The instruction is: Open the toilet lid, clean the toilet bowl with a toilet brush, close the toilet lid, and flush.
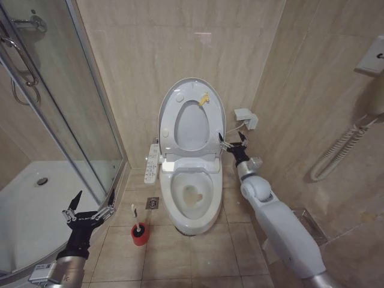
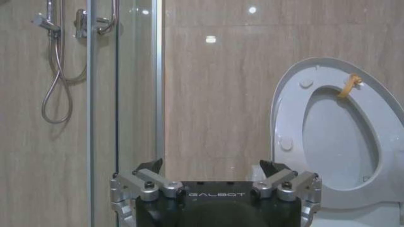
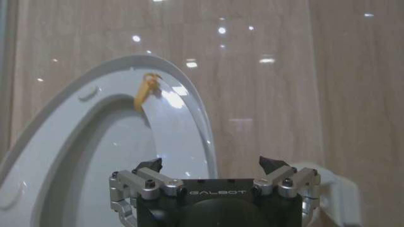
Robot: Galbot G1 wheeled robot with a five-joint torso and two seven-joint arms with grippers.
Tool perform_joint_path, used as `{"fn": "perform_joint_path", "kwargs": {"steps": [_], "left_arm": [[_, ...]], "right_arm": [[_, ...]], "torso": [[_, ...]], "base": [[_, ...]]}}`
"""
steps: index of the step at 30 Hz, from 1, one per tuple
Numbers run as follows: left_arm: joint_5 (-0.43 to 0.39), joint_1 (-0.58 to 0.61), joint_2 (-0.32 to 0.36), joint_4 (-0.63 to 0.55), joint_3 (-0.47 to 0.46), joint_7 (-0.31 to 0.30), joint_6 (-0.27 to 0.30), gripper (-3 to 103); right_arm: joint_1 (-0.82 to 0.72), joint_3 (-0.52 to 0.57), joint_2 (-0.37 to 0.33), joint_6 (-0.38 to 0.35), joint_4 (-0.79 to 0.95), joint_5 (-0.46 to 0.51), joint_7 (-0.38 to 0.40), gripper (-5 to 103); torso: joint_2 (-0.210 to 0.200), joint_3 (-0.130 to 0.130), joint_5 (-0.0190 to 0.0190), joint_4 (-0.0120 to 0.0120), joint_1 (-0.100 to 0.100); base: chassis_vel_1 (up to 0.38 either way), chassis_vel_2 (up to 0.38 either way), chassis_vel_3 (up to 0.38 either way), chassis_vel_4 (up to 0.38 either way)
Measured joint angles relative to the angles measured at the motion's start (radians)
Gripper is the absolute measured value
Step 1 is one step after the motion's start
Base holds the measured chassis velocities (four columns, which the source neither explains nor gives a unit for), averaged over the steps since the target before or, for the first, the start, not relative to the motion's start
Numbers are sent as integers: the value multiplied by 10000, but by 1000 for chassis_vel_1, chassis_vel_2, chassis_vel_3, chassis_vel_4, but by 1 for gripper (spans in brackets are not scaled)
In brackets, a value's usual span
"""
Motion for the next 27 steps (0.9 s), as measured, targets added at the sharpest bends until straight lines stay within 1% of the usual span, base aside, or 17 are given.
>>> {"fn": "perform_joint_path", "kwargs": {"steps": [6, 9, 12, 15, 18, 27], "left_arm": [[0, 0, 0, 0, 0, 0, 0, 100], [0, 0, 0, 0, 0, 0, 0, 100], [0, 0, 0, 0, 0, 0, 0, 100], [0, -1, 0, 0, 0, 0, 0, 100], [0, -1, 0, 1, 0, 0, 0, 100], [0, 0, 0, 0, 0, 0, 0, 100]], "right_arm": [[-595, 375, 90, 29, 248, -135, 71, 100], [-1102, 724, 275, 110, 469, -251, 77, 100], [-1301, 854, 363, 139, 562, -299, 85, 100], [-1815, 1137, 587, 237, 863, -533, 138, 100], [-2098, 1282, 680, 308, 1033, -681, 146, 100], [-2936, 1681, 887, 572, 1518, -1081, 192, 100]], "torso": [[0, 0, 0, 0, 0], [0, 0, -1, 1, 0], [0, 0, 0, 0, 0], [0, 0, 0, 2, 0], [0, 0, -1, -2, 0], [0, 0, -1, 0, 0]], "base": [[0, 0, 0, 0], [0, 0, 0, 0], [0, 0, 0, 0], [0, 0, 0, 0], [0, 0, 0, 0], [0, 0, 0, 0]]}}
